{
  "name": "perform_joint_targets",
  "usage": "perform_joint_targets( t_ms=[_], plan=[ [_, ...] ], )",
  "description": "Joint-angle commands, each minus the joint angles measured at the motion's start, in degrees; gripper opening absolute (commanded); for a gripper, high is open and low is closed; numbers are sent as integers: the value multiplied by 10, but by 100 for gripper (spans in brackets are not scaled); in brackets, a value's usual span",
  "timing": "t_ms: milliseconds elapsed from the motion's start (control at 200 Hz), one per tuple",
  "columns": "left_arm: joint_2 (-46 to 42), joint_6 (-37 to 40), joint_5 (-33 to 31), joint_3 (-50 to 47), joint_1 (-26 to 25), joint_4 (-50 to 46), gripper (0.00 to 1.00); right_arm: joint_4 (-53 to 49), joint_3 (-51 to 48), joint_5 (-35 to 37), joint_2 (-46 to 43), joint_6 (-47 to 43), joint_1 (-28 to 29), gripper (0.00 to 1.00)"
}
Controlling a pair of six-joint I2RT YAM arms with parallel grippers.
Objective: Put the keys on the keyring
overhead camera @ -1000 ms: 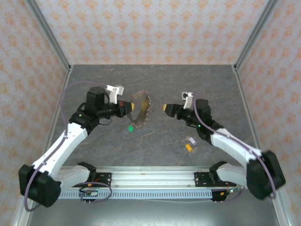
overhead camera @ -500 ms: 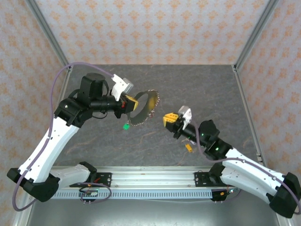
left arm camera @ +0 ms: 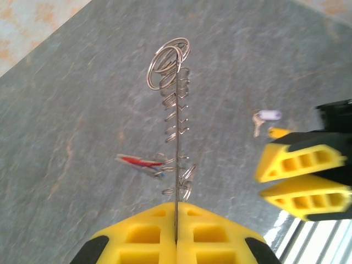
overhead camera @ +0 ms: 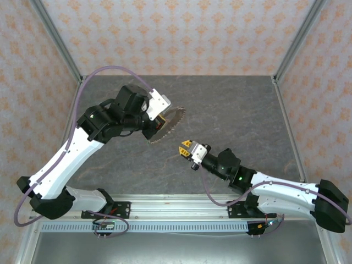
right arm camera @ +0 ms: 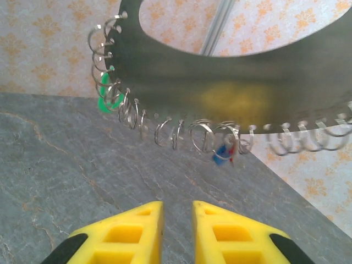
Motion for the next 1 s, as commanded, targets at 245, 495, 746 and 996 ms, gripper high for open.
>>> perform_joint_targets(
  t_ms=[245, 495, 746, 996],
  plan=[
    [-20, 10, 116, 7, -4, 28, 0, 96, 36, -37, 34, 61, 0, 28],
    [-31, -4, 125, 0, -4, 34, 0, 114, 56, 0, 80, 37, 0, 33],
    [-65, -18, 67, -35, -4, 66, 0, -145, 81, -190, 36, 20, -5, 23],
    [-52, -4, 74, -34, -3, 56, 0, -64, 33, -45, -21, 30, -5, 25]
  ],
)
